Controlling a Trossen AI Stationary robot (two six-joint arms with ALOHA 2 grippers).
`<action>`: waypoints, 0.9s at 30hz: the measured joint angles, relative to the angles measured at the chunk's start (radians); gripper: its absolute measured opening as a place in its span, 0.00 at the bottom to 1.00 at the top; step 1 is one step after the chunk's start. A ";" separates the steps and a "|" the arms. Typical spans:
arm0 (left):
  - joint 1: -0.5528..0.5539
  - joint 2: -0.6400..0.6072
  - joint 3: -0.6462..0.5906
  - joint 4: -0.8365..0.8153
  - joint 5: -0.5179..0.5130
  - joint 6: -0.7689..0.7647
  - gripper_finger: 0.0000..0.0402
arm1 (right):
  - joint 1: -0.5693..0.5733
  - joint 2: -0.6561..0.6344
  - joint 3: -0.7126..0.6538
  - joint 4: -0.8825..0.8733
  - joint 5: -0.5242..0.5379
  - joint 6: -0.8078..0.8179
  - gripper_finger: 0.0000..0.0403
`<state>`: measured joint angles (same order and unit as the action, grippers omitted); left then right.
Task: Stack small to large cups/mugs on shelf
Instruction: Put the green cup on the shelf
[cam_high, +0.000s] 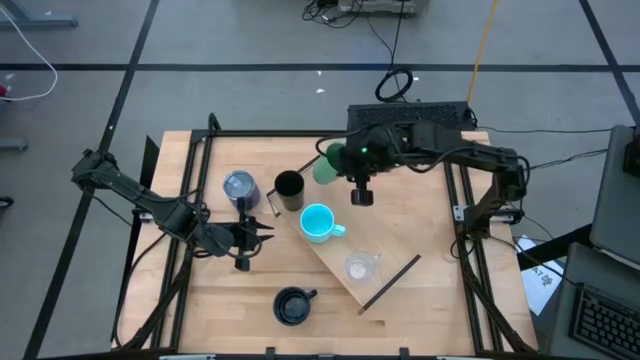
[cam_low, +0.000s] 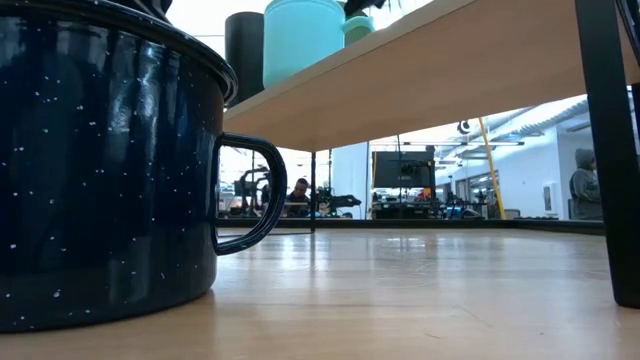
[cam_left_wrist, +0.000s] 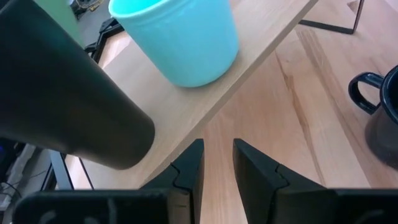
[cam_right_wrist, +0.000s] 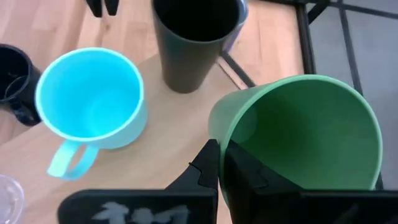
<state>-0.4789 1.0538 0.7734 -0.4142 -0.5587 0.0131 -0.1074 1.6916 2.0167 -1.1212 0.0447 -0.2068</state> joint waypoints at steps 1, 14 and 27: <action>0.000 0.000 0.000 -0.002 0.000 -0.002 0.22 | 0.000 0.003 0.000 -0.002 0.001 0.003 0.00; 0.000 0.000 0.000 -0.003 0.000 -0.009 0.22 | -0.010 0.062 0.000 -0.019 -0.051 0.028 0.02; 0.000 0.000 0.000 -0.003 0.000 -0.005 0.22 | -0.009 0.070 0.000 -0.022 -0.050 0.028 0.03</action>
<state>-0.4790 1.0538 0.7734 -0.4171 -0.5589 0.0078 -0.1162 1.7618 2.0167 -1.1428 -0.0055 -0.1791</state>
